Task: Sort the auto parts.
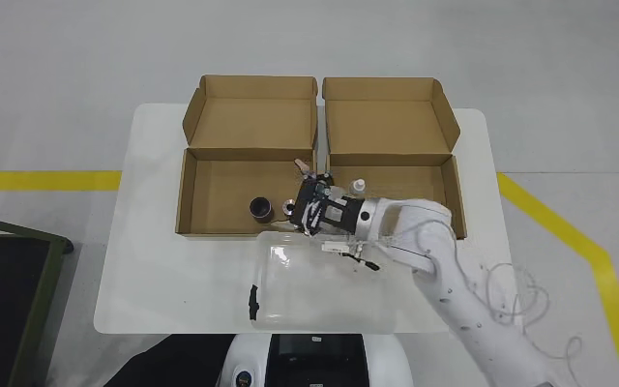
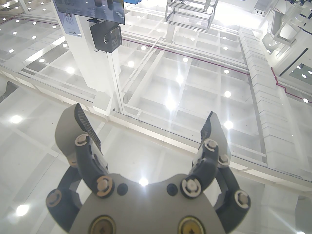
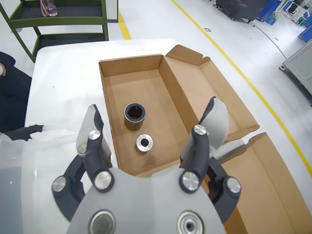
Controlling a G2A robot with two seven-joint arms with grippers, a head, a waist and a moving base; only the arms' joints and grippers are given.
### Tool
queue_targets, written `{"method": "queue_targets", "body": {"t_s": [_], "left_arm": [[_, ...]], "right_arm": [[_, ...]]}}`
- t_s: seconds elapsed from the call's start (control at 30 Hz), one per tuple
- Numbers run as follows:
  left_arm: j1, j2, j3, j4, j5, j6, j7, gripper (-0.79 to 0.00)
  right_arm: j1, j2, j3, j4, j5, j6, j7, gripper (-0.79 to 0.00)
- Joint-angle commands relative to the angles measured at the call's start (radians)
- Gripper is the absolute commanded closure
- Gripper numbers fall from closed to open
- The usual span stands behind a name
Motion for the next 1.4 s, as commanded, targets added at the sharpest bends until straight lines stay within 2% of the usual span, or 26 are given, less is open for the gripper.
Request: {"method": "queue_targets", "body": {"t_s": [0.0,0.23,0.37,0.77,1.13,1.37], "left_arm": [[0.0,0.0,0.0,0.0,0.0,0.0,0.0,-0.785],[0.0,0.0,0.0,0.0,0.0,0.0,0.0,-0.785],[0.0,0.0,0.0,0.0,0.0,0.0,0.0,-0.785],[0.0,0.0,0.0,0.0,0.0,0.0,0.0,-0.785],[0.0,0.0,0.0,0.0,0.0,0.0,0.0,-0.785],[0.0,0.0,0.0,0.0,0.0,0.0,0.0,-0.785]], "right_arm": [[-0.048,0.011,0.052,-0.039,0.0,-0.005,-0.026,-0.785],[-0.22,0.045,0.234,-0.129,-0.029,-0.009,-0.127,-0.785],[-0.334,0.06,0.334,-0.174,-0.053,-0.002,-0.227,-0.785],[-0.598,0.087,0.567,-0.193,-0.093,0.017,-0.434,-0.785],[-0.749,0.103,0.786,-0.179,-0.077,0.005,-0.555,-0.785],[-0.804,0.107,0.842,-0.195,-0.062,-0.024,-0.608,-0.785]]}}
